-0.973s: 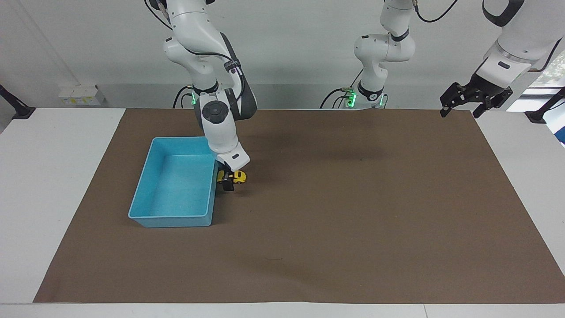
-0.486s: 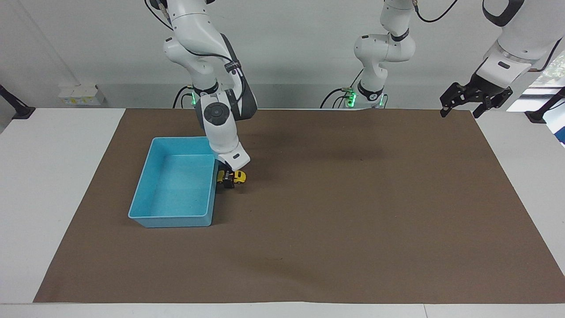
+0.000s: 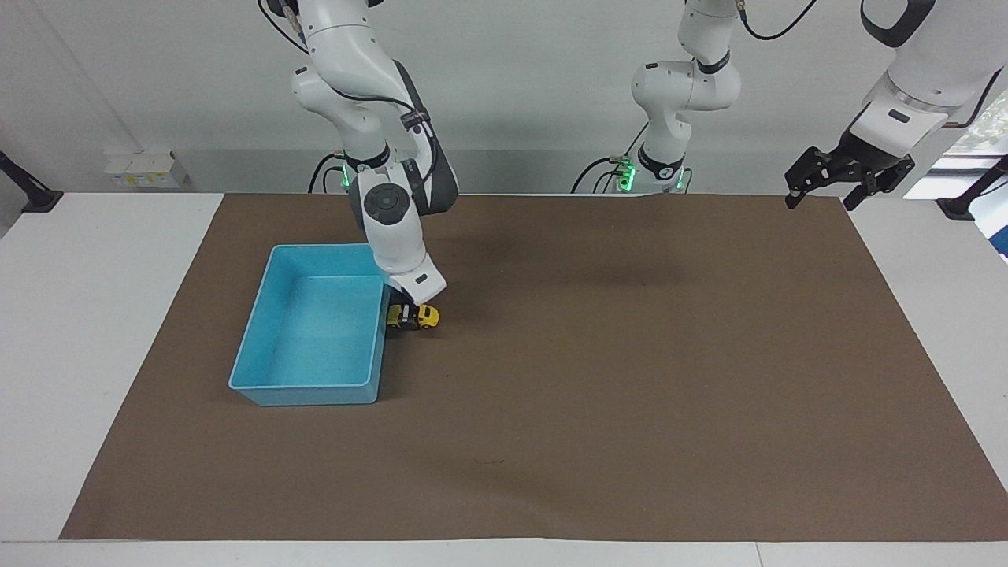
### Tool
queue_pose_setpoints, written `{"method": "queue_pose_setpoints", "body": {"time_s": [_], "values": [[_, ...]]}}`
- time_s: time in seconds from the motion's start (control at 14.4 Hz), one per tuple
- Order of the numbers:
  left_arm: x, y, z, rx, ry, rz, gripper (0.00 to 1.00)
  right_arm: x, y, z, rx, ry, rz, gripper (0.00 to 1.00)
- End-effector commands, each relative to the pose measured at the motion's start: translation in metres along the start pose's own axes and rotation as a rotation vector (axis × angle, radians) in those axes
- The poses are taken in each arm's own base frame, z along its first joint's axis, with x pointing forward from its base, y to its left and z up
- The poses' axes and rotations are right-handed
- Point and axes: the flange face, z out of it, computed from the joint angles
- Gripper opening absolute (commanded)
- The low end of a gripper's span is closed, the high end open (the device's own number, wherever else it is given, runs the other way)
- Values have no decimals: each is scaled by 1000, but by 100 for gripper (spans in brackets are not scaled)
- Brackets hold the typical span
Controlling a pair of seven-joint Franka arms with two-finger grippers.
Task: Wind up and store yellow beetle car
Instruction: 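Lower the right gripper and grasp the car beside the bin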
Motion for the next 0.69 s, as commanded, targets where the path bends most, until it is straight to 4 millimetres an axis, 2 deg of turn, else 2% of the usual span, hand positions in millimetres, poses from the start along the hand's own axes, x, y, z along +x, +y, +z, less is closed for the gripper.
{"method": "queue_pose_setpoints", "body": {"time_s": [0.0,0.14,0.35,0.49,0.63], "values": [[-7,-2,-1,1,-4,11,100,16,4,-26,-10,4,-8,0],[-7,-3,-1,1,-4,10,100,34,4,-39,-30,13,17,0],[-7,-4,-1,1,-4,8,100,42,13,-75,-25,13,24,0],[-7,-2,-1,1,-4,11,100,35,17,-107,-13,9,40,0],[-7,-2,-1,1,-4,11,100,10,20,-135,-11,10,78,0]]}}
